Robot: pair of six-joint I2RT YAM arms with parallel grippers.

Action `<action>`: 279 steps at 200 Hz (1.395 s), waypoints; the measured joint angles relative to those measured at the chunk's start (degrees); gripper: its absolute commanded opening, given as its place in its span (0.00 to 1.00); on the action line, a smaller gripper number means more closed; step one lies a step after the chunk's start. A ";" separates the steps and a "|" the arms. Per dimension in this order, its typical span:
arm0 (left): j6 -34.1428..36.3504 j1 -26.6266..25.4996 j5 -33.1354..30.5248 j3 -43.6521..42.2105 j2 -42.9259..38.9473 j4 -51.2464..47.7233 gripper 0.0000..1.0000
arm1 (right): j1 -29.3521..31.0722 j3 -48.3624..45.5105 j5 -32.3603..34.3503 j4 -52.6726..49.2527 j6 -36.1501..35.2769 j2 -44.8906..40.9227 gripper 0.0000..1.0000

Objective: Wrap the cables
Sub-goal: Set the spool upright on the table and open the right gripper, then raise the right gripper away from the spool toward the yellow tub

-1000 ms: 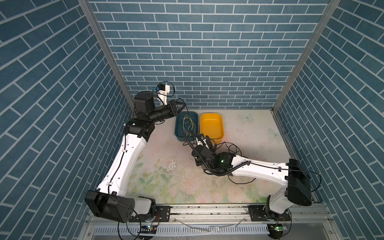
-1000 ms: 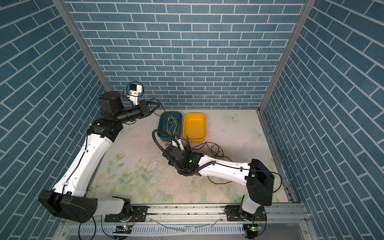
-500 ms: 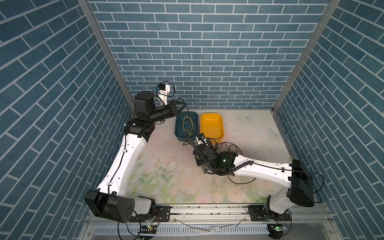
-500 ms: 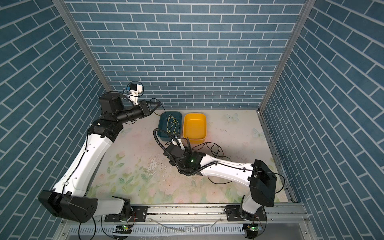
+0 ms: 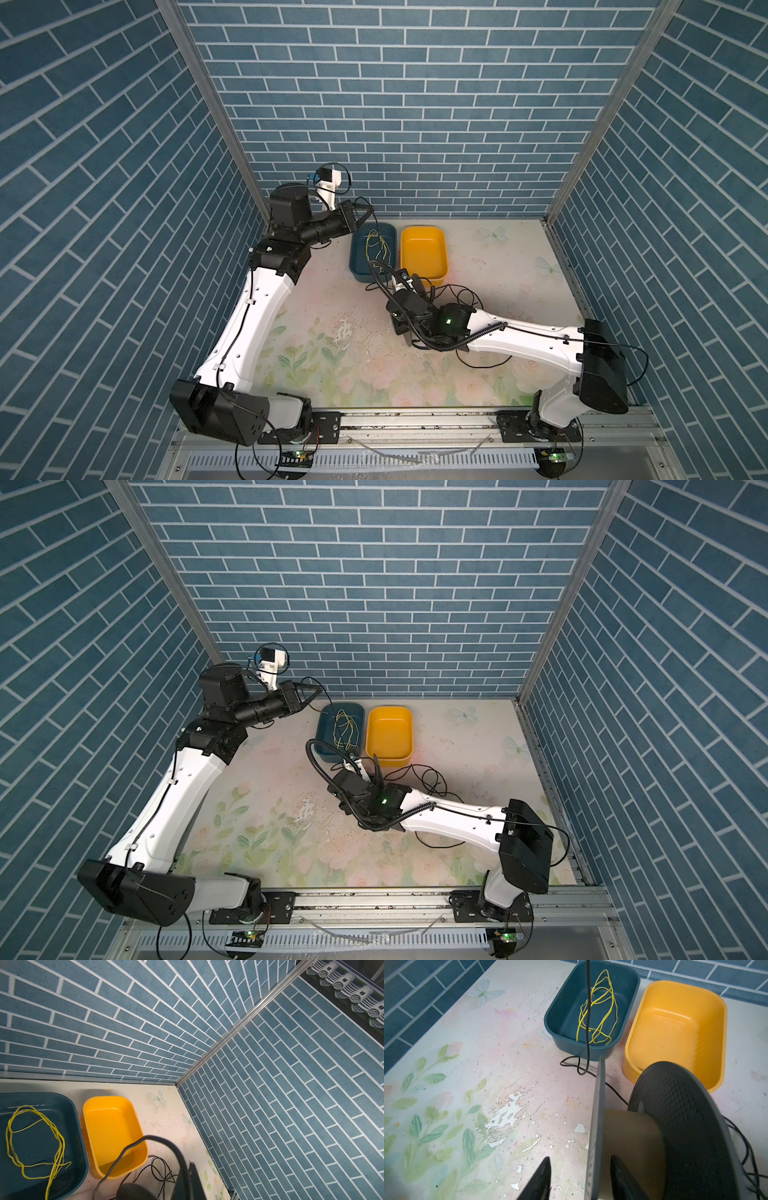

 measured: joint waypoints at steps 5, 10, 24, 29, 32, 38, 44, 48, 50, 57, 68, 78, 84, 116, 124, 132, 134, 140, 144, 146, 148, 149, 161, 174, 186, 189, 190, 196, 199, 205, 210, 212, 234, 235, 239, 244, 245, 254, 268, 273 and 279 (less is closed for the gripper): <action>0.00 0.00 0.00 0.00 0.00 0.00 0.00 | 0.00 0.00 -0.07 0.00 -0.09 0.00 0.52; 0.00 0.00 0.00 0.00 0.00 0.00 0.00 | 0.00 -0.02 -0.13 0.00 -0.24 0.00 0.53; -0.02 0.00 0.00 0.00 0.00 0.00 0.00 | 0.00 0.00 -0.55 0.00 -0.61 -0.24 0.56; -0.04 -0.02 0.00 0.00 0.00 0.00 0.00 | 0.00 0.00 -0.74 0.00 -0.81 -0.42 0.57; -0.09 -0.02 0.00 0.00 0.00 0.00 0.00 | 0.00 0.00 -0.90 0.04 -1.03 -0.57 0.58; -0.17 -0.02 0.02 0.00 0.00 0.02 0.00 | 0.00 0.00 -1.18 0.09 -1.44 -0.92 0.59; -0.24 -0.02 0.02 0.00 0.00 0.02 0.00 | 0.00 0.00 -1.51 0.17 -1.88 -1.38 0.61; -0.33 -0.02 0.02 0.00 0.00 0.02 0.00 | 0.00 0.00 -1.75 0.22 -2.14 -1.70 0.62; -0.35 -0.02 0.02 0.00 0.00 0.04 0.00 | 0.00 0.00 -1.86 0.24 -2.45 -1.97 0.62; -0.46 -0.07 0.02 0.00 0.00 0.09 0.00 | 0.00 0.00 -2.21 0.33 -3.43 -2.78 0.65; -0.83 -0.11 0.13 0.00 0.00 0.28 0.00 | 0.00 0.00 -2.62 0.59 -4.85 -4.33 0.68; -1.05 -0.17 0.24 0.00 0.00 0.61 0.00 | 0.00 0.00 -2.91 1.05 -6.54 -5.88 0.71; -1.29 -0.17 0.33 0.00 0.00 0.81 0.00 | 0.00 0.00 -2.97 1.31 -7.61 -6.71 0.73; -2.16 -0.42 1.11 0.04 0.00 1.46 0.00 | -1.42 0.04 -5.18 3.52 -14.32 -10.95 0.84; -2.51 -0.48 1.49 0.07 0.00 1.60 0.00 | -2.75 0.02 -6.64 4.17 -15.85 -11.82 0.85; -2.82 -0.50 1.77 0.07 0.00 1.77 0.00 | -4.22 0.02 -8.22 4.81 -17.14 -12.44 0.85; -2.97 -0.50 1.92 0.07 0.00 1.79 0.00 | -4.66 0.02 -8.74 4.98 -17.38 -12.52 0.85; -3.15 -0.55 2.14 0.09 0.00 1.88 0.00 | -5.86 0.02 -9.81 5.46 -18.51 -12.90 0.85; -3.28 -0.55 2.32 0.11 0.00 1.99 0.00 | -6.78 0.02 -10.75 5.88 -19.23 -13.09 0.85; -3.32 -0.55 2.40 0.11 0.00 2.05 0.00 | -7.26 0.04 -11.17 6.05 -19.71 -13.16 0.84; -3.48 -0.55 2.49 0.11 0.00 2.14 0.00 | -7.69 0.04 -11.58 6.23 -20.13 -13.22 0.84; -3.50 -0.55 2.51 0.11 0.00 2.16 0.00 | -7.82 0.02 -11.76 6.29 -20.24 -13.25 0.84; -3.91 -0.63 2.99 0.11 0.00 2.43 0.00 | -10.51 0.04 -14.73 7.52 -22.45 -13.35 0.84; -4.31 -0.70 3.54 0.11 0.00 2.60 0.00 | -13.35 0.11 -18.03 8.35 -24.26 -13.14 0.83; -4.68 -0.72 3.91 0.11 -0.11 2.62 0.00 | -15.96 0.11 -21.40 9.62 -25.68 -12.59 0.83; -4.70 -0.72 3.98 0.11 -0.13 2.62 0.00 | -16.48 0.11 -22.08 9.94 -25.97 -12.39 0.83; -4.70 -0.72 4.00 0.11 -0.15 2.62 0.00 | -16.59 0.11 -22.29 10.03 -26.03 -12.35 0.83; -4.87 -0.74 4.13 0.11 -0.26 2.62 0.00 | -17.62 0.11 -23.76 10.73 -26.69 -11.87 0.83; -4.96 -0.74 4.20 0.13 -0.33 2.62 0.00 | -18.05 0.13 -24.46 11.08 -27.04 -11.58 0.83; -5.09 -0.74 4.33 0.13 -0.46 2.62 0.00 | -19.08 0.13 -25.97 11.93 -27.69 -10.93 0.83; -5.18 -0.74 4.39 0.13 -0.57 2.62 0.00 | -19.69 0.13 -27.02 12.57 -28.13 -10.40 0.82; -5.27 -0.74 4.46 0.13 -0.61 2.62 0.00 | -19.96 0.15 -27.58 12.85 -28.33 -10.12 0.82; -5.64 -0.76 4.83 0.13 -1.16 2.64 0.00 | -22.14 1.18 -33.20 15.65 -29.42 -6.56 0.80; -5.66 -0.76 4.85 0.11 -1.18 2.67 0.00 | -22.29 1.36 -33.55 15.78 -29.46 -6.27 0.80; -5.75 -0.76 4.96 0.13 -1.25 2.69 0.00 | -22.56 1.81 -34.40 16.06 -29.59 -5.49 0.80; -5.81 -0.79 5.01 0.11 -1.31 2.78 0.00 | -22.93 2.71 -35.78 16.68 -29.70 -4.22 0.80; -5.84 -0.79 5.01 0.11 -1.33 2.80 0.00 | -22.97 2.82 -35.95 16.72 -29.75 -4.07 0.80; -6.05 -0.85 5.11 0.11 -1.44 3.08 0.00 | -23.47 4.31 -38.05 17.99 -30.14 -1.97 0.80; -6.43 -0.96 5.22 0.11 -1.55 3.56 0.00 | -24.04 6.51 -40.65 19.61 -30.53 0.96 0.79; -6.62 -0.98 5.25 0.11 -1.60 3.67 0.00 | -24.22 7.32 -41.46 20.00 -30.58 1.92 0.79; -6.78 -1.01 5.29 0.11 -1.64 3.82 0.00 | -24.46 8.70 -42.29 20.44 -30.58 3.32 0.79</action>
